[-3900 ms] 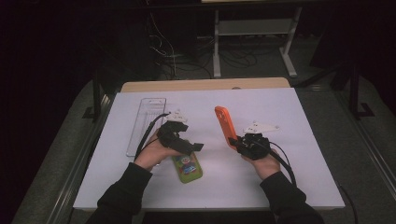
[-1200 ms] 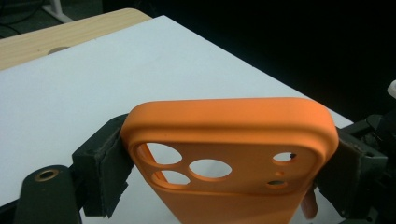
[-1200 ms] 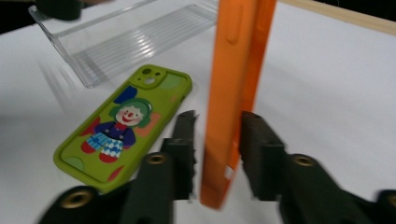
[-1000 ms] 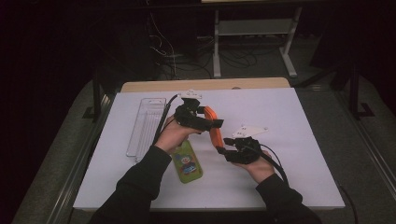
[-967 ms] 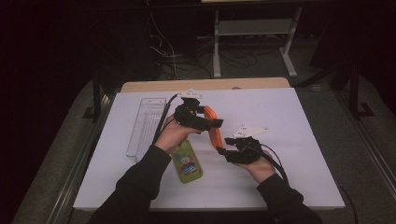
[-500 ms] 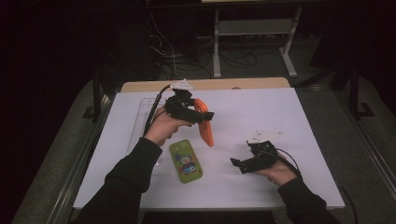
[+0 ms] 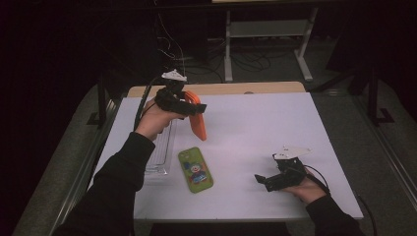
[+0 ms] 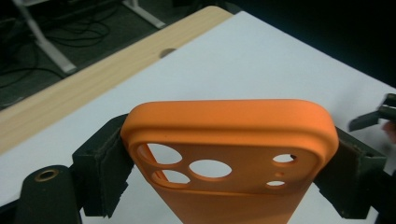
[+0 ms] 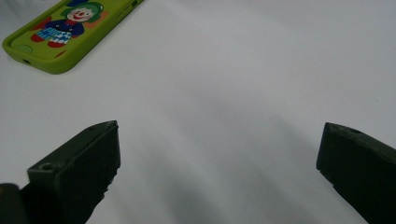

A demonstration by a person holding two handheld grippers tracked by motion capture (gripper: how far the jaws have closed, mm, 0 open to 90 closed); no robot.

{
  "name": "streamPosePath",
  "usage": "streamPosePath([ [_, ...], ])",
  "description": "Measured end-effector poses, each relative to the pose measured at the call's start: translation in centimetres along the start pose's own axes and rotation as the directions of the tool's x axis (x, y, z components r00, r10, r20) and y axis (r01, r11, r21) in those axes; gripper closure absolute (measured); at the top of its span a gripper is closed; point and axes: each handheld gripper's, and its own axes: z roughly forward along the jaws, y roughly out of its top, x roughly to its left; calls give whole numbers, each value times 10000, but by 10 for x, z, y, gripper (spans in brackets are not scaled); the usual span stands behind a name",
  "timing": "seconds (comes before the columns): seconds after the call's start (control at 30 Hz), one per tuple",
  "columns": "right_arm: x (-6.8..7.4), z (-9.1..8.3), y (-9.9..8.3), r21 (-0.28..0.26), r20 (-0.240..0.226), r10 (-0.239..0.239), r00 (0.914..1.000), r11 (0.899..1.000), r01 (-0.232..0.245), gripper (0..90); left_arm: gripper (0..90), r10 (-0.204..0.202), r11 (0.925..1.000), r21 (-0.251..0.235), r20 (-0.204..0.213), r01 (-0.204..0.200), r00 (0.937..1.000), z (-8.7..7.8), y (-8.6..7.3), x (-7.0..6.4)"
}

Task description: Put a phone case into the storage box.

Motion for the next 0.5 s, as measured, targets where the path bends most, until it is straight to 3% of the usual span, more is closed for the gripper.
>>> streamPosePath([
  [0.23, -2, -3, -3, -49, -11, 154, 9999, 9999, -154, 0, 148, -105, 9998, 181, -945, 122, 9955, -20, 9, 19],
  [0.5, -1, -4, -2, -133, -75, 162, 9998, 9998, -163, 0, 148, -462, 9985, 195, -2038, 512, 9779, -34, 12, 47],
])
